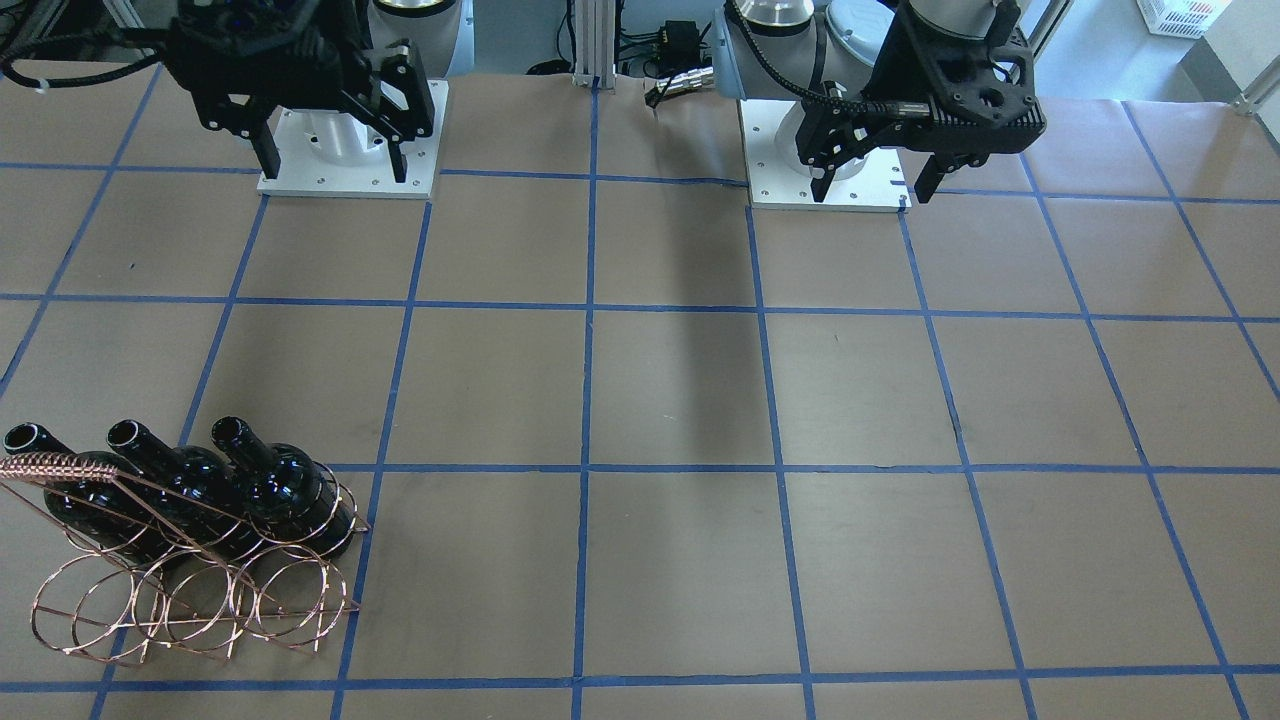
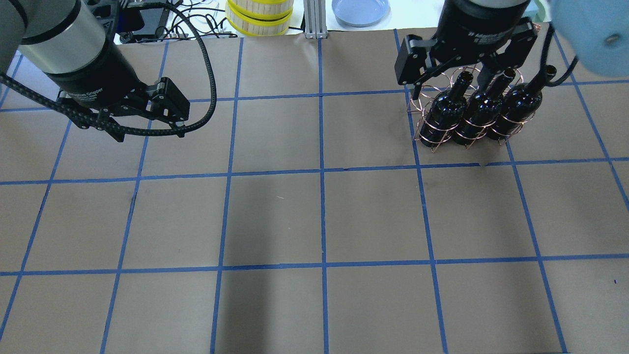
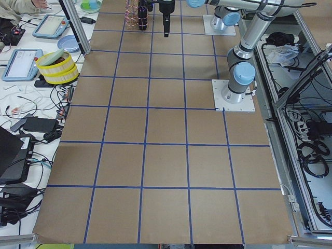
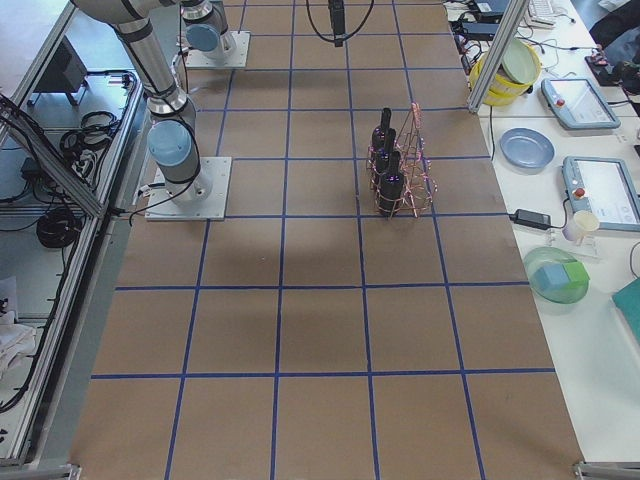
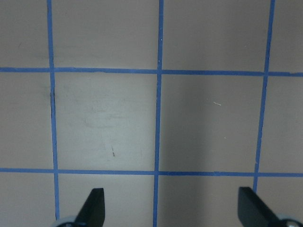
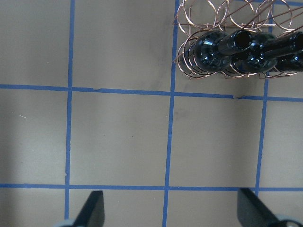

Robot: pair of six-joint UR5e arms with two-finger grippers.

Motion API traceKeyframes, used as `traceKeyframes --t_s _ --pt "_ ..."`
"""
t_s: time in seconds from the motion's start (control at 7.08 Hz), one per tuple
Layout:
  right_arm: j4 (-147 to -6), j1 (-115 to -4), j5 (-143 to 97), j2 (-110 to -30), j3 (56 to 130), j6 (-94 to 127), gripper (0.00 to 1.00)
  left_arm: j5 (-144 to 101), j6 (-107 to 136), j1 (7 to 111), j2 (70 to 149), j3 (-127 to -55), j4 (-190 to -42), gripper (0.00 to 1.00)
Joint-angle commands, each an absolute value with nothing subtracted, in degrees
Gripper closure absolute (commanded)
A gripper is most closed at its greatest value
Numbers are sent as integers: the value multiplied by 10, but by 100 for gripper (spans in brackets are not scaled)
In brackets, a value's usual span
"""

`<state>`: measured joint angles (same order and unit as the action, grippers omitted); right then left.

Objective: Place wine into wine basket
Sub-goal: 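Open the right gripper and raise it away from the rack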

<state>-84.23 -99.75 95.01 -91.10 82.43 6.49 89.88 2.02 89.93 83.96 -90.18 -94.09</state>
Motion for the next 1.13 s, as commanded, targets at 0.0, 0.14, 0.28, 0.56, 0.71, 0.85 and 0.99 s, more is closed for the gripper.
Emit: traceKeyframes --t_s 0.0,0.14,0.28,0.56,0.71,0.85,0.99 --pt "-857 -1004 949 -925 863 79 1 914 -5 895 854 -890 -891 0" --pt "-860 -993 947 -926 863 50 1 915 -6 894 868 -861 -892 0" --pt "-863 -977 927 -928 863 33 1 911 -6 893 886 -837 -896 0" --pt "-923 -945 888 -931 853 32 0 885 -3 893 899 -828 -896 0" --pt "-922 -947 890 -933 853 35 0 881 -3 894 899 -829 -897 0" --pt "-920 -948 908 -934 853 38 0 885 -4 895 897 -837 -910 0" --pt "-897 -948 909 -939 853 51 0 883 -4 895 897 -836 -911 0"
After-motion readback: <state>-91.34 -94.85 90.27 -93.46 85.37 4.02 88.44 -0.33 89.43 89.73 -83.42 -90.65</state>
